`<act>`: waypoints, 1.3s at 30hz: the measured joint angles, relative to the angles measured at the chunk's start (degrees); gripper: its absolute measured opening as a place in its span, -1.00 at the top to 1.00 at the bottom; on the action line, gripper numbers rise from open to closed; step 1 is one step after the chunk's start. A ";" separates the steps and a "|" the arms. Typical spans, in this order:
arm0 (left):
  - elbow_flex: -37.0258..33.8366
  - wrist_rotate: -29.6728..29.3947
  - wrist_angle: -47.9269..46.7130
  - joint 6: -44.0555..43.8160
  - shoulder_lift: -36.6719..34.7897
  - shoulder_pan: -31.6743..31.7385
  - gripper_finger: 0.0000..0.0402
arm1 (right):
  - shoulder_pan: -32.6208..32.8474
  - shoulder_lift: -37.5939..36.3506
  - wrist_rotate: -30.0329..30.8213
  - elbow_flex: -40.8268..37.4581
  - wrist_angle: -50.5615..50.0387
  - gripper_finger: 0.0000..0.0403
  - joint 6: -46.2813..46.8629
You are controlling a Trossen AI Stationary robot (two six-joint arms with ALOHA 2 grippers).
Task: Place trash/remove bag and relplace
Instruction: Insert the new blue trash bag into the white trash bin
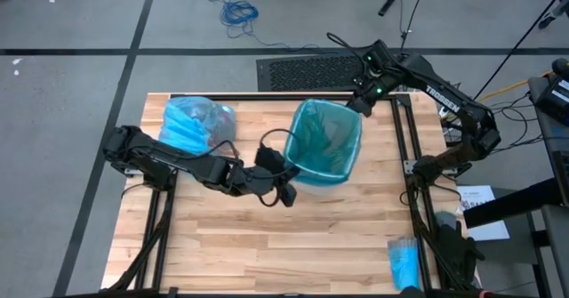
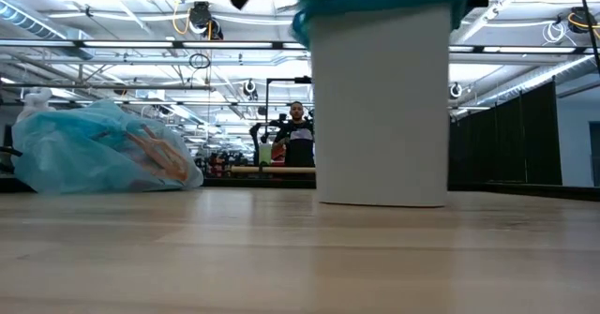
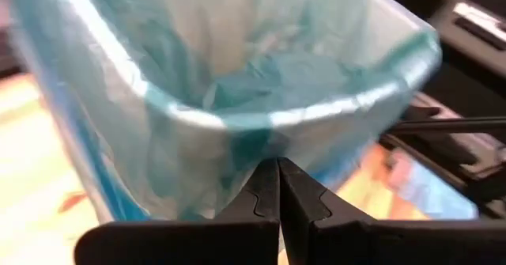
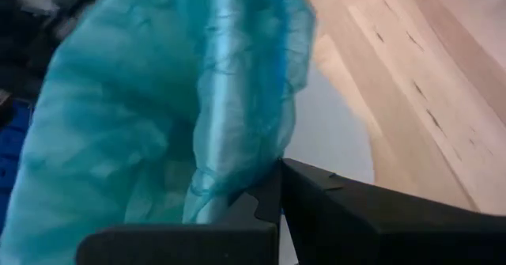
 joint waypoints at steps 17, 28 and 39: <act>0.00 -5.13 -13.56 0.53 -3.67 5.22 1.00 | 4.13 -8.65 -0.51 -13.60 2.06 1.00 7.22; -0.02 -5.90 -16.61 5.05 -4.99 10.69 1.00 | 13.27 -20.11 -1.33 -26.12 20.20 1.00 25.28; -0.02 -0.57 -24.35 1.75 -9.51 10.40 1.00 | 18.38 -22.51 13.29 -26.84 23.70 1.00 29.39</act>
